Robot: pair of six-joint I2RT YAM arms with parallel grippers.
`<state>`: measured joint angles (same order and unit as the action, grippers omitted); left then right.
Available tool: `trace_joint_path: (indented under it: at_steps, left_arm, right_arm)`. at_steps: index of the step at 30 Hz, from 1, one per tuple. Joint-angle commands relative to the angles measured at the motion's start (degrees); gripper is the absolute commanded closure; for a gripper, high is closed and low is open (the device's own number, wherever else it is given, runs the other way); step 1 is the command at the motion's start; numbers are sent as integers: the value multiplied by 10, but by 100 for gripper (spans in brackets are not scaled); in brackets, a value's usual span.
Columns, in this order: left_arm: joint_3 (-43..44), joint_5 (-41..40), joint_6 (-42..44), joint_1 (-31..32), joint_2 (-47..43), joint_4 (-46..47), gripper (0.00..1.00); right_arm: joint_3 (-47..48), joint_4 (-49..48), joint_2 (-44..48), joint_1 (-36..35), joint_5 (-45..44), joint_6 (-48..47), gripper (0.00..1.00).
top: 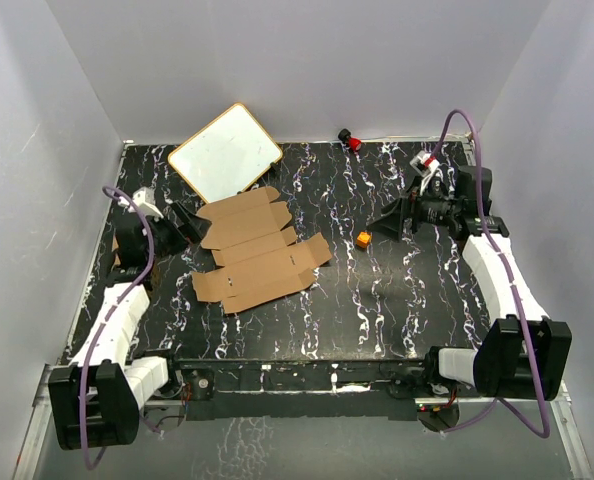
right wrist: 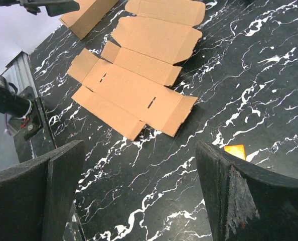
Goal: Fold the paper box
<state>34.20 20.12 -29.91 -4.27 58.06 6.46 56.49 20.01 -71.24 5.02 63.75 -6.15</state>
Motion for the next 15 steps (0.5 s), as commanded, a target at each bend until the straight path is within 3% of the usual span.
trace_joint_path:
  at_steps: [1, 8, 15]
  left_arm:
    - [-32, 0, -15, -1, 0, 48, 3]
    - [-67, 8, -44, -1, 25, 97, 3]
    - [-66, 44, -73, -4, 119, 187, 5]
  right_arm:
    - [-32, -101, 14, 7, 44, -5, 1]
    - [-82, -156, 24, 13, 45, 12, 1]
    - [-116, -198, 30, 17, 53, 29, 1]
